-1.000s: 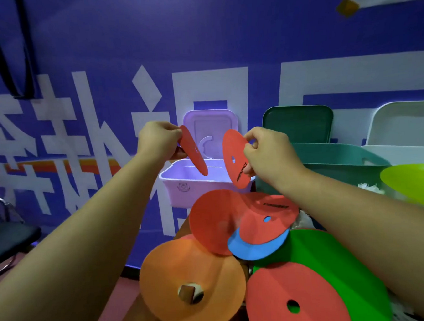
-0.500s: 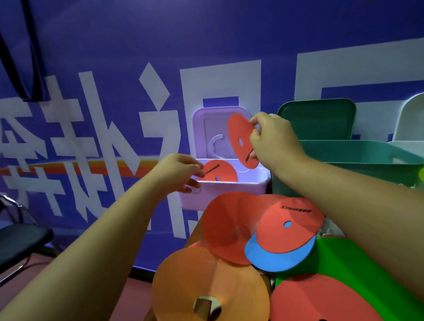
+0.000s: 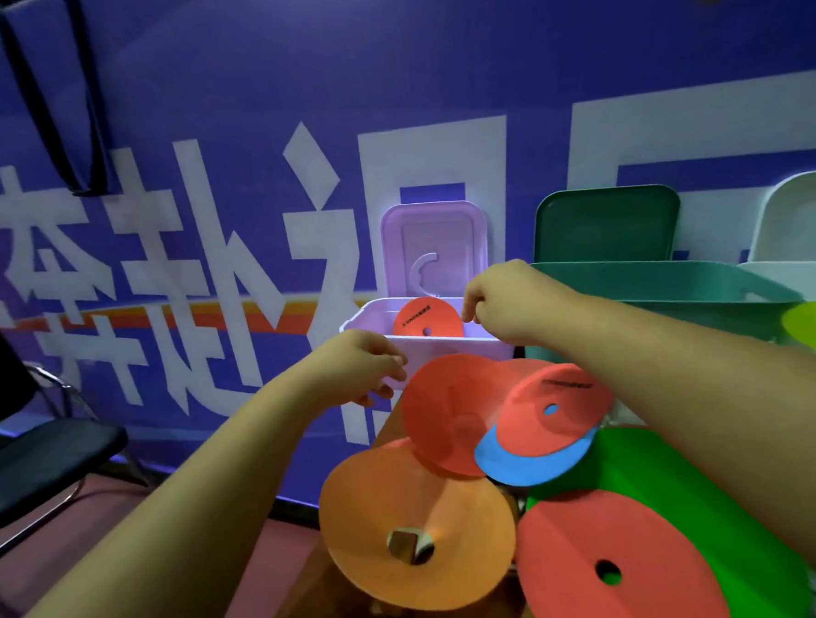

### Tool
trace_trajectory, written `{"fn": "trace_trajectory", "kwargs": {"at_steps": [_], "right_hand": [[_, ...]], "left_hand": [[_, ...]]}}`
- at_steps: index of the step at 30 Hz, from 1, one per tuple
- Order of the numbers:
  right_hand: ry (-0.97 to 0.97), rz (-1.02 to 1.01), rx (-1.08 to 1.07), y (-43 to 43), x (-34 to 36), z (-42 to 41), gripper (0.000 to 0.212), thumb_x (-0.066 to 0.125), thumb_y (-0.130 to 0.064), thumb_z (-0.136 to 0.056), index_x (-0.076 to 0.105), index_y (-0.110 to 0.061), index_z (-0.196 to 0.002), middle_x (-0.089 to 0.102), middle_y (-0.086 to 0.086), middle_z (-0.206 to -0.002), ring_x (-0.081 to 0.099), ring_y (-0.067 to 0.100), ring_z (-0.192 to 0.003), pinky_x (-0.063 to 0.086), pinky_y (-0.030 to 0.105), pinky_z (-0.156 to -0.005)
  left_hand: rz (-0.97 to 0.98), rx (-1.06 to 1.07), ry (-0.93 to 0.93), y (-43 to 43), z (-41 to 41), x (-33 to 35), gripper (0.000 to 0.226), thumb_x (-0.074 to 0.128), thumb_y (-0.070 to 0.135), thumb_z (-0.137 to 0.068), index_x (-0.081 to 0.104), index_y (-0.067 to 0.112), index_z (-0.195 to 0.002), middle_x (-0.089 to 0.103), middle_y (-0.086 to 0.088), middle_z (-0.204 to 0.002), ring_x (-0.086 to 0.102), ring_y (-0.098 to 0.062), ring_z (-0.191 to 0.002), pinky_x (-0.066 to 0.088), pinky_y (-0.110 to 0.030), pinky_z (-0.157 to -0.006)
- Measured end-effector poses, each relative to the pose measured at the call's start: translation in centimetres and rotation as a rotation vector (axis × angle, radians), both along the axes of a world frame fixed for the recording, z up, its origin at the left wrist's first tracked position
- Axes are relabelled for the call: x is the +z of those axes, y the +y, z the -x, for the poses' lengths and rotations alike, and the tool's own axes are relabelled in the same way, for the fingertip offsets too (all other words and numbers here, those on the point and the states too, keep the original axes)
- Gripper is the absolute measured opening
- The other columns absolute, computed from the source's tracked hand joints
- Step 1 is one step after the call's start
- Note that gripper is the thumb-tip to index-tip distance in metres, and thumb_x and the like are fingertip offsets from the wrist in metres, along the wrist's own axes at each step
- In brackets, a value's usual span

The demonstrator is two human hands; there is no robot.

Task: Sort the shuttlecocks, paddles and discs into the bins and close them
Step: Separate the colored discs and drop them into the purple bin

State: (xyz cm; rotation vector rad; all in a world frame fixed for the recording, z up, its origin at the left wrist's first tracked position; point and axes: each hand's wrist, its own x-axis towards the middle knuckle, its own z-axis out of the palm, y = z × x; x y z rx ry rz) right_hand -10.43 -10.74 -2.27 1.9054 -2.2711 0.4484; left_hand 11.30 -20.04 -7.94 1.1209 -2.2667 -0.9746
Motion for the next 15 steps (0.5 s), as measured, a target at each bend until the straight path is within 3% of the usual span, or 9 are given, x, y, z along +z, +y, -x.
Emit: {"fn": "trace_trajectory", "kwargs": {"at_steps": [3, 6, 10, 15], "right_hand": [[0.056, -0.084, 0.011, 2.4, 0.2, 0.3, 0.037, 0.052, -0.005, -0.092, 0.078, -0.031, -0.096, 0.077, -0.003, -0.111, 0.069, 0.023, -0.103, 0.059, 0.036, -0.090], [0.208, -0.294, 0.012, 5.3, 0.1, 0.7, 0.042, 0.053, -0.009, -0.094, 0.077, -0.033, -0.119, 0.074, -0.005, -0.123, 0.067, 0.024, -0.112, 0.054, 0.031, -0.093], [0.258, -0.546, 0.014, 9.0, -0.6, 2.1, 0.057, 0.055, -0.014, -0.094, 0.056, -0.035, -0.147, 0.060, -0.003, -0.147, 0.060, 0.024, -0.125, 0.044, 0.026, -0.088], [0.294, -0.657, 0.018, 11.8, -2.8, 3.4, 0.068, 0.059, -0.016, -0.089, 0.049, -0.037, -0.153, 0.052, 0.004, -0.152, 0.055, 0.028, -0.133, 0.046, 0.034, -0.106]], "left_hand": [[0.114, -0.007, -0.115, 1.2, 0.7, -0.1, 0.019, 0.064, 0.025, -0.099, 0.074, 0.027, -0.115, 0.076, 0.003, -0.106, 0.074, -0.020, -0.094, 0.063, -0.034, -0.079], [0.205, -0.023, -0.238, 2.4, 1.3, -0.4, 0.026, 0.067, 0.025, -0.096, 0.071, 0.031, -0.122, 0.070, 0.002, -0.118, 0.067, -0.020, -0.101, 0.056, -0.030, -0.081], [0.293, -0.074, -0.347, 5.3, 2.5, -0.3, 0.034, 0.068, 0.026, -0.096, 0.072, 0.025, -0.129, 0.067, 0.003, -0.131, 0.061, -0.017, -0.110, 0.049, -0.030, -0.094], [0.355, -0.267, -0.441, 10.1, 5.0, -0.8, 0.049, 0.075, 0.056, -0.087, 0.069, 0.032, -0.130, 0.064, 0.010, -0.130, 0.060, -0.015, -0.118, 0.046, -0.030, -0.093]]}}
